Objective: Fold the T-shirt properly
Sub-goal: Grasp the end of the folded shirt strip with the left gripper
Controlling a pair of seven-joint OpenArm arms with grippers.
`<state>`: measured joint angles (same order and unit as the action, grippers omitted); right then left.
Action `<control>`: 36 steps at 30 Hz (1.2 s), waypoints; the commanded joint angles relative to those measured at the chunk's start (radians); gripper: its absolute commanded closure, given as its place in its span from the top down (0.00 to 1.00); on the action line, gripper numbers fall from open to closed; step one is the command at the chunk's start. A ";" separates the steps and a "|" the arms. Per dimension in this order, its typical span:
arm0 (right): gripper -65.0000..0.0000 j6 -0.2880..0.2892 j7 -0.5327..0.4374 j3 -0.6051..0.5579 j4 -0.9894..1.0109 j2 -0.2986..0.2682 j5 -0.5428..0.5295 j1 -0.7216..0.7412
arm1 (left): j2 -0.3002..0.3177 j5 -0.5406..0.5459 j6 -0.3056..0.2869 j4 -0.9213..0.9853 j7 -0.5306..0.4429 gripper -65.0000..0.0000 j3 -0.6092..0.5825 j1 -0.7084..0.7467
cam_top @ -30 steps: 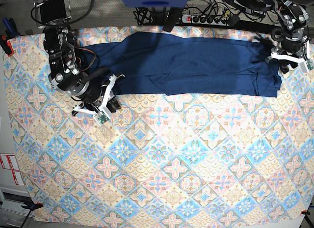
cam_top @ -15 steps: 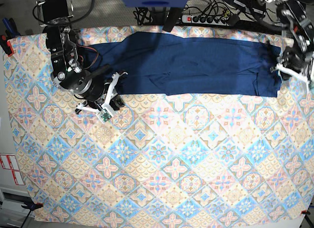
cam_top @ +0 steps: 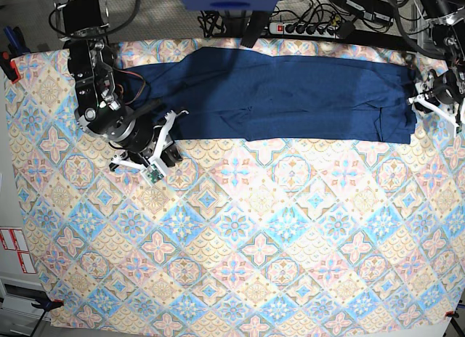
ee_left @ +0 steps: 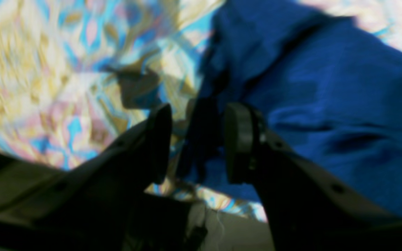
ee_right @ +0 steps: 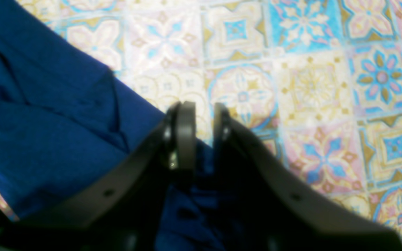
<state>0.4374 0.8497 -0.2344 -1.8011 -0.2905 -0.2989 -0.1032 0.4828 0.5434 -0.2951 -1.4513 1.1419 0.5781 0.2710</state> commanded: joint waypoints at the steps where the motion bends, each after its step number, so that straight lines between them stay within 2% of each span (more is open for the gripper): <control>1: 0.13 0.002 -0.022 0.007 -0.019 -0.006 -0.013 0.012 | 0.032 0.024 -0.003 -0.006 -0.013 0.40 0.000 -0.014; 5: 0.13 0.002 -0.022 0.005 -0.019 -0.006 -0.013 0.013 | 0.070 0.025 -0.003 -0.002 -0.013 0.53 -0.074 -0.016; 7: 0.13 0.002 -0.022 0.005 -0.019 -0.006 -0.013 0.015 | 0.083 0.027 -0.003 0.001 -0.015 0.56 -0.103 -0.017; 28: 0.13 0.002 -0.022 0.008 -0.019 -0.006 -0.013 0.013 | 0.047 0.014 -0.002 0.005 -0.027 0.57 -0.105 -0.019; 36: 0.13 0.002 -0.022 0.008 -0.019 -0.006 -0.013 0.010 | 0.049 -0.101 0.000 0.021 -0.104 0.57 -0.105 -0.019</control>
<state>0.4408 0.8494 -0.2337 -1.8011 -0.2886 -0.2993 -0.1032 0.5098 0.4416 -0.2932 -1.4212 1.0447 0.4644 0.2573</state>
